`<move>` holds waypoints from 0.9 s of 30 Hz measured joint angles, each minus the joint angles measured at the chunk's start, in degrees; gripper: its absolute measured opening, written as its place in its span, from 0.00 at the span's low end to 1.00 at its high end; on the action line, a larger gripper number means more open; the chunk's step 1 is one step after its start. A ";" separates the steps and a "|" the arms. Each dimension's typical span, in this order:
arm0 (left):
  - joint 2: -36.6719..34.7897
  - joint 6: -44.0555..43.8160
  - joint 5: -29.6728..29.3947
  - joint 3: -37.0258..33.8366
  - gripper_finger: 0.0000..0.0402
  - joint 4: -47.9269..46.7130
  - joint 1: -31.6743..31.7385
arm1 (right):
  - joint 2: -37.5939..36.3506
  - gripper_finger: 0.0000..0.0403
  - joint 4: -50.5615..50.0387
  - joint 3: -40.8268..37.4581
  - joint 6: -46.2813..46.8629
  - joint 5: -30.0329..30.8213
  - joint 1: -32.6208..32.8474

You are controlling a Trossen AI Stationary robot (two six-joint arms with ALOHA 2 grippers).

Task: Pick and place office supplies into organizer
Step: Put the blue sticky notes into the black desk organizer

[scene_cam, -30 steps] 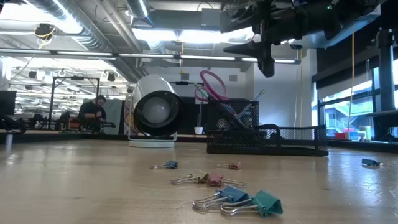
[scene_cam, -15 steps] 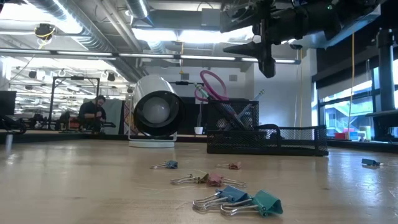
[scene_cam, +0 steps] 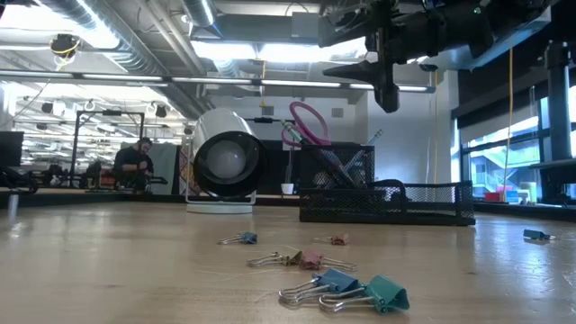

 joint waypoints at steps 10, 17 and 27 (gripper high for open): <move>11.28 9.92 -2.46 16.57 0.31 -21.12 0.00 | 0.00 0.43 -0.05 0.00 1.44 -0.01 0.00; 22.17 12.41 -6.50 20.82 0.31 -27.31 0.00 | -0.02 0.43 -0.34 0.00 1.34 0.94 0.00; 29.95 6.90 -11.35 25.70 0.31 -25.68 0.00 | -0.02 0.43 -0.63 0.02 1.24 0.94 0.01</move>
